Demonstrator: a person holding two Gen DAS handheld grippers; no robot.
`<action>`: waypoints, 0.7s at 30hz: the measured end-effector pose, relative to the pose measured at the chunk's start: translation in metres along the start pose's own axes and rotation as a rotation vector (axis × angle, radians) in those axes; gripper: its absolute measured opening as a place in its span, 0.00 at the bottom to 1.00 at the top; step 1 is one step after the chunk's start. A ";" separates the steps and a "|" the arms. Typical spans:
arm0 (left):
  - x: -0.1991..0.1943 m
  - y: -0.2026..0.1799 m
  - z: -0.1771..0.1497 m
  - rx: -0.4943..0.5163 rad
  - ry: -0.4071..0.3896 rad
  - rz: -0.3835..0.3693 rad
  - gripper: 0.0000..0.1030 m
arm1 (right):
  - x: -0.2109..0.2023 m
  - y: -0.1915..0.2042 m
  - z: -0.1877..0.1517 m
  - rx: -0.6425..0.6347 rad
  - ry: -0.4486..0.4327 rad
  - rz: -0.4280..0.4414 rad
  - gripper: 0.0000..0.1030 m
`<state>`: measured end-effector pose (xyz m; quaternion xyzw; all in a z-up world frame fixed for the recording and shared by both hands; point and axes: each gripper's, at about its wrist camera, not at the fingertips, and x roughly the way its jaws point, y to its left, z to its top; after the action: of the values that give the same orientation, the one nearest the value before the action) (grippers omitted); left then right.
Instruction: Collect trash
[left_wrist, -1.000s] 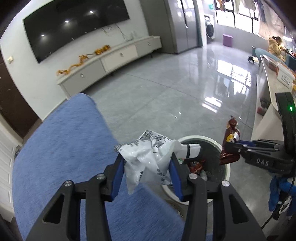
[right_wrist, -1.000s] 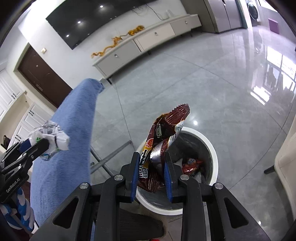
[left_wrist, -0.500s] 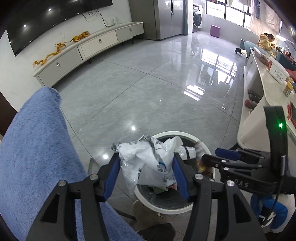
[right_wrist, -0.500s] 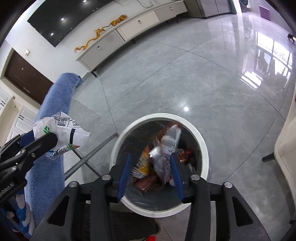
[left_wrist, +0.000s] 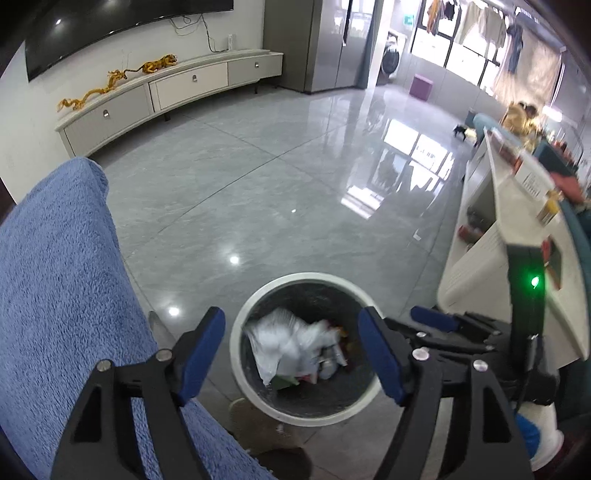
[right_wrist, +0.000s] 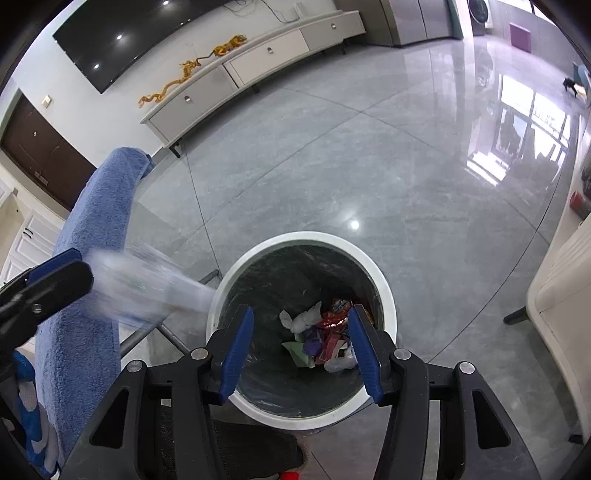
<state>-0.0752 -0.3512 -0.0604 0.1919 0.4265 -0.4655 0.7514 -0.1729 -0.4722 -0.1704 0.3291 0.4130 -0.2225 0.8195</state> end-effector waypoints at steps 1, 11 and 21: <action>-0.004 0.002 0.000 -0.013 -0.007 -0.010 0.72 | -0.004 0.001 -0.001 -0.003 -0.006 -0.001 0.52; -0.057 0.027 -0.009 -0.097 -0.089 -0.002 0.72 | -0.045 0.025 -0.009 -0.040 -0.072 -0.003 0.53; -0.140 0.094 -0.058 -0.242 -0.223 0.231 0.72 | -0.084 0.117 -0.018 -0.240 -0.155 0.081 0.71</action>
<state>-0.0497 -0.1903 0.0114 0.0950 0.3688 -0.3399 0.8599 -0.1555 -0.3711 -0.0675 0.2270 0.3584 -0.1629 0.8908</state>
